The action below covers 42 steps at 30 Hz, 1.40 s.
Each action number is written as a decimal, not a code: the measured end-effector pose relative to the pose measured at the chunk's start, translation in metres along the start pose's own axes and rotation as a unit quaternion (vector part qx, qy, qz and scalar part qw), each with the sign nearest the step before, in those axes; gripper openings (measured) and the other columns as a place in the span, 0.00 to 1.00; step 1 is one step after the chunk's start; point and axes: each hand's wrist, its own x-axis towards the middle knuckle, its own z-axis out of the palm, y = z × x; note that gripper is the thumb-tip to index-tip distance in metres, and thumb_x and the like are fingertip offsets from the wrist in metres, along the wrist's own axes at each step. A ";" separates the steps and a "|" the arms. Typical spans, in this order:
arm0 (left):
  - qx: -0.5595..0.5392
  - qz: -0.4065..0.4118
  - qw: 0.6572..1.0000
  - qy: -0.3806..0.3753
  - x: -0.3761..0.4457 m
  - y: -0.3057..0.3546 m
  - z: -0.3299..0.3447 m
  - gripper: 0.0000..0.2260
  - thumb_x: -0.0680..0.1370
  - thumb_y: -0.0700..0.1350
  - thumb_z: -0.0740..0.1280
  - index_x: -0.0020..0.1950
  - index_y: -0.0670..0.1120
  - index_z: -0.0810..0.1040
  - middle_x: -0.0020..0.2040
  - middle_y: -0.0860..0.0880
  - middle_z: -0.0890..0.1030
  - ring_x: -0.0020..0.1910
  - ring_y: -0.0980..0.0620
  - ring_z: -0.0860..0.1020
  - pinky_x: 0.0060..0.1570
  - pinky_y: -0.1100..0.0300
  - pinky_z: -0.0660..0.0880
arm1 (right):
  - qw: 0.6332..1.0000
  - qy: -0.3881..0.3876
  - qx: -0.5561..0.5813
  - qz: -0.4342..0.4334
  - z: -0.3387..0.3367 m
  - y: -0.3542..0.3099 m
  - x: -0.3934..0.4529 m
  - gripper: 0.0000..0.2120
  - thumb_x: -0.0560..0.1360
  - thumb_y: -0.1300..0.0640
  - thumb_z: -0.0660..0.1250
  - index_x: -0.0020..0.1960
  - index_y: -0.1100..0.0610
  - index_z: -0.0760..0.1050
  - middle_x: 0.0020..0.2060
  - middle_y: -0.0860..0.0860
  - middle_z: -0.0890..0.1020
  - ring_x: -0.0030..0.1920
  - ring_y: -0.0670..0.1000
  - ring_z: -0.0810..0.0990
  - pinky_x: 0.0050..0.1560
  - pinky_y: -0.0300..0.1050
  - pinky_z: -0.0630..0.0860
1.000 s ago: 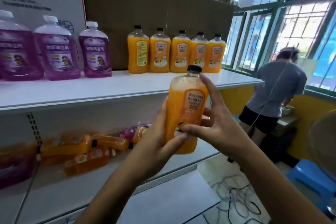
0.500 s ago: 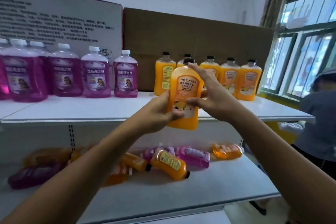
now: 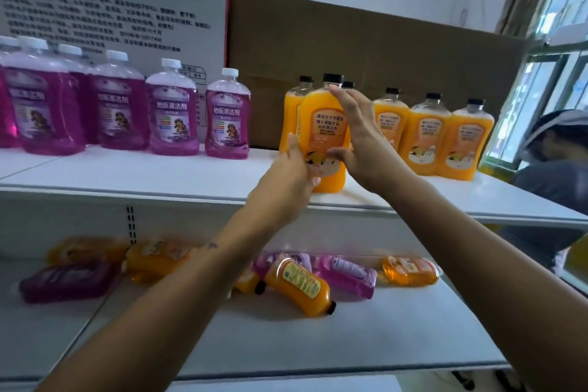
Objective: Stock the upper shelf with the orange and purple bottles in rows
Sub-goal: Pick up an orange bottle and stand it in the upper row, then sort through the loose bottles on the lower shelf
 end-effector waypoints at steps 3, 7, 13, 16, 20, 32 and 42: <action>0.108 -0.019 0.994 0.029 -0.003 0.002 0.011 0.34 0.83 0.53 0.59 0.81 0.44 0.43 0.73 0.43 0.70 0.65 0.41 0.75 0.59 0.45 0.73 | 1.000 0.011 -0.006 0.013 0.016 0.008 0.014 0.47 0.75 0.67 0.72 0.78 0.38 0.48 0.79 0.51 0.50 0.75 0.58 0.62 0.51 0.23 0.67; 0.153 -0.013 0.986 0.060 -0.006 0.005 0.013 0.22 0.83 0.52 0.57 0.76 0.46 0.60 0.66 0.45 0.77 0.57 0.42 0.79 0.52 0.48 0.76 | 1.000 0.001 -0.009 0.030 0.032 0.018 0.034 0.48 0.75 0.68 0.71 0.78 0.38 0.47 0.79 0.50 0.48 0.77 0.58 0.59 0.60 0.39 0.64; 0.125 -0.005 0.992 0.012 -0.004 0.006 0.009 0.14 0.83 0.49 0.60 0.68 0.48 0.73 0.62 0.46 0.80 0.58 0.46 0.79 0.57 0.50 0.77 | 0.998 -0.008 -0.008 0.056 0.043 0.027 0.050 0.48 0.75 0.68 0.70 0.79 0.38 0.47 0.80 0.51 0.47 0.77 0.59 0.59 0.61 0.43 0.62; 0.121 0.005 0.993 0.013 -0.004 0.005 0.007 0.13 0.83 0.49 0.60 0.66 0.47 0.76 0.61 0.46 0.81 0.57 0.46 0.79 0.54 0.52 0.75 | 0.998 -0.003 -0.010 0.063 0.045 0.025 0.049 0.47 0.76 0.67 0.70 0.79 0.38 0.47 0.81 0.52 0.46 0.75 0.60 0.63 0.61 0.44 0.68; 0.129 0.015 0.992 0.004 -0.005 0.006 0.006 0.13 0.83 0.48 0.59 0.63 0.47 0.78 0.59 0.46 0.82 0.54 0.46 0.79 0.51 0.52 0.76 | 0.992 -0.072 0.020 0.097 0.022 0.016 0.041 0.46 0.78 0.66 0.67 0.79 0.36 0.42 0.81 0.52 0.39 0.79 0.60 0.55 0.68 0.49 0.70; -0.196 0.180 0.962 0.062 -0.078 0.016 0.026 0.12 0.81 0.45 0.65 0.64 0.48 0.77 0.60 0.52 0.81 0.59 0.57 0.79 0.58 0.65 0.75 | 0.931 0.138 0.296 0.162 -0.011 -0.004 -0.227 0.23 0.79 0.58 0.64 0.72 0.46 0.67 0.74 0.47 0.69 0.70 0.42 0.72 0.61 0.33 0.74; -0.312 -0.033 0.943 -0.108 -0.165 -0.016 0.178 0.16 0.74 0.53 0.66 0.62 0.62 0.76 0.61 0.61 0.79 0.60 0.60 0.78 0.57 0.63 0.74 | 0.848 0.101 0.330 0.402 0.030 0.029 -0.343 0.19 0.81 0.58 0.66 0.66 0.39 0.74 0.62 0.40 0.80 0.65 0.41 0.77 0.60 0.41 0.78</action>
